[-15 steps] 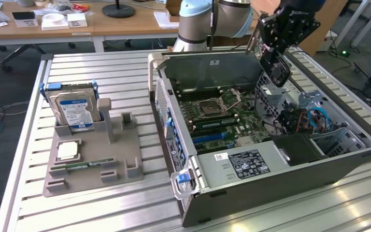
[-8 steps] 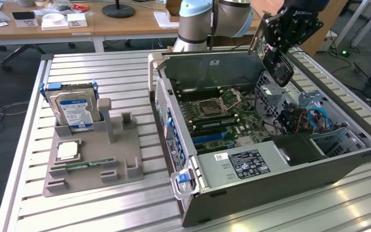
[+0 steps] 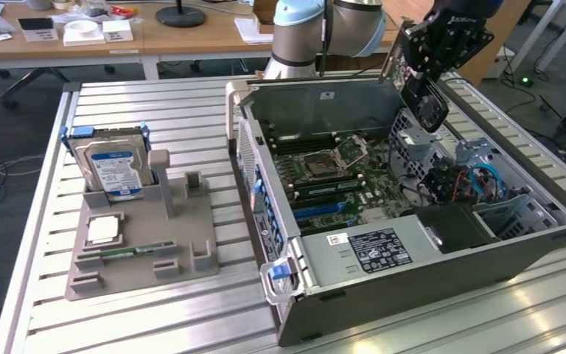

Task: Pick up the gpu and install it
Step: 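Insert the gpu into the slot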

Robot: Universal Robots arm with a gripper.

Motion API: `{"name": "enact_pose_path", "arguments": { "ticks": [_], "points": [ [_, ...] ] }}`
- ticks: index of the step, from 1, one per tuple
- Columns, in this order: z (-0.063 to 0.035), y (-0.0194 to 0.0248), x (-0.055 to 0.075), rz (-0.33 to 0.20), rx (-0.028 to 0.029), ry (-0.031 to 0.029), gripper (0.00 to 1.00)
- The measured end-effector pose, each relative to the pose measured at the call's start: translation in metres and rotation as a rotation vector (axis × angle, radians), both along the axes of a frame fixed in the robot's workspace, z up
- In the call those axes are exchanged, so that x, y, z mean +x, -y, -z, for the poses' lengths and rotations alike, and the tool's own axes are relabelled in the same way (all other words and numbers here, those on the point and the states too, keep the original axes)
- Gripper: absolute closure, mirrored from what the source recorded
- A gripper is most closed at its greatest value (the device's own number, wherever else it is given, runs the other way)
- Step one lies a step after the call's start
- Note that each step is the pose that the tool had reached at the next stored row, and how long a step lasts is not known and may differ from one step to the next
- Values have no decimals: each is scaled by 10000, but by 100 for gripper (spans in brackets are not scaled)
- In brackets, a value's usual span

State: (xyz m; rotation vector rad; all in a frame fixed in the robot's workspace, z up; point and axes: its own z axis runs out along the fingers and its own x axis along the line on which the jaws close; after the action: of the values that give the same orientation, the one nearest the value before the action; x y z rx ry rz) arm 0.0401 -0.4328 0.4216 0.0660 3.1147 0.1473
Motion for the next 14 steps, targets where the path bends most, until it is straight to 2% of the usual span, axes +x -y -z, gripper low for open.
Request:
{"name": "enact_pose_path", "arguments": {
  "ticks": [8,14],
  "points": [
    [1,0,0,-31,-2,0,74],
    [7,0,0,-473,-1,0,74]
  ]
}}
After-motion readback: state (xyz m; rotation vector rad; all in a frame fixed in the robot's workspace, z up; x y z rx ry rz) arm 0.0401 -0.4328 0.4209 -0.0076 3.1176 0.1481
